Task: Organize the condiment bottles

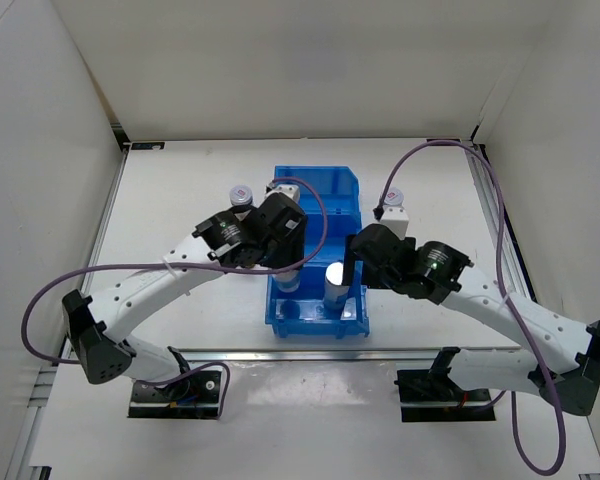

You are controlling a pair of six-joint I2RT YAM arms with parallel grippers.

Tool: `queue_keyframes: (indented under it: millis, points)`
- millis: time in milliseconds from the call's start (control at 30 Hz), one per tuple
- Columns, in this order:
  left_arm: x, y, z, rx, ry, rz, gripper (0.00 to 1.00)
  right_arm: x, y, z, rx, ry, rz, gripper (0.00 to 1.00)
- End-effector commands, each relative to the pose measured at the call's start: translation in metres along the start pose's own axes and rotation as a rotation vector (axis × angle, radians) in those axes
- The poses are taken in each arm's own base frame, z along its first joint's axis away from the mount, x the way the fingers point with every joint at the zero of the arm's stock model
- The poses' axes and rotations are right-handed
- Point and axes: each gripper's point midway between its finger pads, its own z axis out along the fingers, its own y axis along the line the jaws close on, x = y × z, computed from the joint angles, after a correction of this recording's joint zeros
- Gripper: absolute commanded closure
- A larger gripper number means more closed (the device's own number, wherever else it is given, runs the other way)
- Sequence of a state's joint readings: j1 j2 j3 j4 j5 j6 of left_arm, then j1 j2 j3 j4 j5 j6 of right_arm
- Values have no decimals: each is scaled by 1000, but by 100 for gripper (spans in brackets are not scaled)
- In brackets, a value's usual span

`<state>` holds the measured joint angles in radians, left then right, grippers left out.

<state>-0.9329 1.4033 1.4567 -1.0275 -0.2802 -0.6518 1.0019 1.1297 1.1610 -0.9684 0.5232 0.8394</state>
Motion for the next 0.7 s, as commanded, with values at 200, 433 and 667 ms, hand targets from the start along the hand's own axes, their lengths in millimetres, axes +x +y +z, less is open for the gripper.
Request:
queue_keyframes:
  millis: [200,433,667]
  points:
    - [20,-14,45,30,10,-14,43,-24,-15,-18,24,-120,53,0]
    - [33,-12,70,8,38,7,14,-53,-49,-28,220,-153,-142,0]
    - [31,-13,69,16,29,24,0,-77,-64,-20,276,-151,-134,0]
